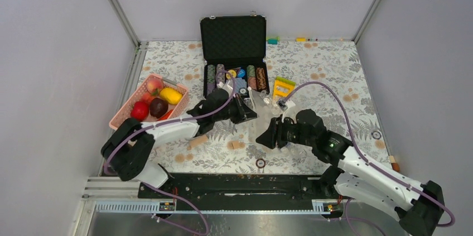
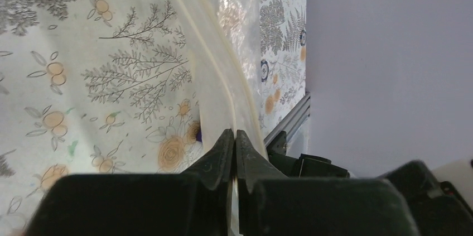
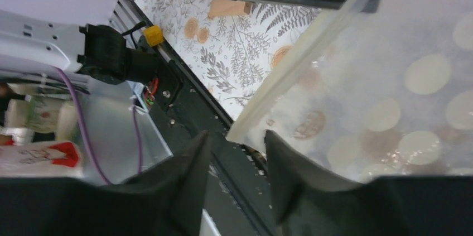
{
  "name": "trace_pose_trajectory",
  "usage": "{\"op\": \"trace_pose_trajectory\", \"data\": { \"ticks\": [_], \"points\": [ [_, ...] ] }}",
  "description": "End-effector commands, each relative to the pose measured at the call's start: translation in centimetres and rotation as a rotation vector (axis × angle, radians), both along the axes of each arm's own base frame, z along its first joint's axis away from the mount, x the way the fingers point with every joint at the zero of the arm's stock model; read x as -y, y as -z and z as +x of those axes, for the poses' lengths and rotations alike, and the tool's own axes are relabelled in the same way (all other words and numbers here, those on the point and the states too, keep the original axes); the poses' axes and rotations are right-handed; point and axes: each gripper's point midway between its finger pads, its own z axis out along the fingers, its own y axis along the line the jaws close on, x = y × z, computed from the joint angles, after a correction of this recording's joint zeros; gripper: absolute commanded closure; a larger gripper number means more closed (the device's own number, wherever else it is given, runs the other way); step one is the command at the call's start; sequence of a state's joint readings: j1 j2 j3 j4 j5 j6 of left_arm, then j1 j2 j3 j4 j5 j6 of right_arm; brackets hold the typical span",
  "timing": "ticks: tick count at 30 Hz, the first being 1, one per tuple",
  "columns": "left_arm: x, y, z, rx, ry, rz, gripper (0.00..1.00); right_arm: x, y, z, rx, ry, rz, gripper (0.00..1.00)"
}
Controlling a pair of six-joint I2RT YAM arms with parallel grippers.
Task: Place the food in the zip-top bag and seal the zipper
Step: Open the zipper of the food storage bag at the center of the board.
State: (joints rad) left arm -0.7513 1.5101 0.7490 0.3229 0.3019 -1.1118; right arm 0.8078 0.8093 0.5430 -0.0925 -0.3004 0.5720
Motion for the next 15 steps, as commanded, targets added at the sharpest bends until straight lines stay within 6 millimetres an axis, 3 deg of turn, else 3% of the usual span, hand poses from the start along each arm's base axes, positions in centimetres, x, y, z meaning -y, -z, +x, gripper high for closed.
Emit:
{"op": "trace_pose_trajectory", "data": {
  "ticks": [1,3,4,11,15],
  "points": [
    [-1.2,-6.2,0.6,0.214,-0.043,0.047,1.0,0.9,-1.5,0.2,0.049,0.055,0.012,0.34],
    [-2.6,-8.5,0.0,0.299,-0.076,0.111,1.0,1.2,-3.0,0.3,0.075,0.066,0.03,0.05],
    [-3.4,-9.5,-0.3,0.327,-0.092,0.147,1.0,1.2,-3.8,0.3,0.082,0.068,0.045,0.01],
    [-9.9,-16.7,-1.6,0.534,-0.216,0.284,1.0,1.7,-7.3,0.6,0.172,0.093,0.109,0.0],
    [-13.6,-20.2,-2.5,0.648,-0.244,0.378,1.0,1.9,-8.3,0.7,0.204,0.098,0.12,0.0]
  ]
}}
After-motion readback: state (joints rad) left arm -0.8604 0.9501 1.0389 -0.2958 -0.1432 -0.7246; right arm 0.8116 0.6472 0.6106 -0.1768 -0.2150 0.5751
